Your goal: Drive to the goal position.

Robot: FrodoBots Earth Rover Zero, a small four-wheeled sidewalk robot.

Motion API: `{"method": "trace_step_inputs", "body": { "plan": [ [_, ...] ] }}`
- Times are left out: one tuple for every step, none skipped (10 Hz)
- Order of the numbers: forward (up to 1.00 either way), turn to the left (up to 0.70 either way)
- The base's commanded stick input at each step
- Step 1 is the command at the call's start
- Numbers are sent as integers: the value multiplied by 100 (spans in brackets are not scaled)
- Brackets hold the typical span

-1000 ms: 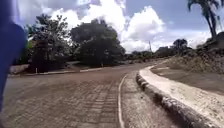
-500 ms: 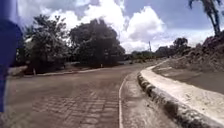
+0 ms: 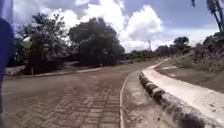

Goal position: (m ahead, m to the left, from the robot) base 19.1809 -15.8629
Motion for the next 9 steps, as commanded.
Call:
{"method": "trace_step_inputs", "body": {
  "plan": [
    [70,27],
    [70,14],
    [70,0],
    [70,0],
    [70,0],
    [70,0],
    [70,0],
    [70,0],
    [70,0]
  ]
}}
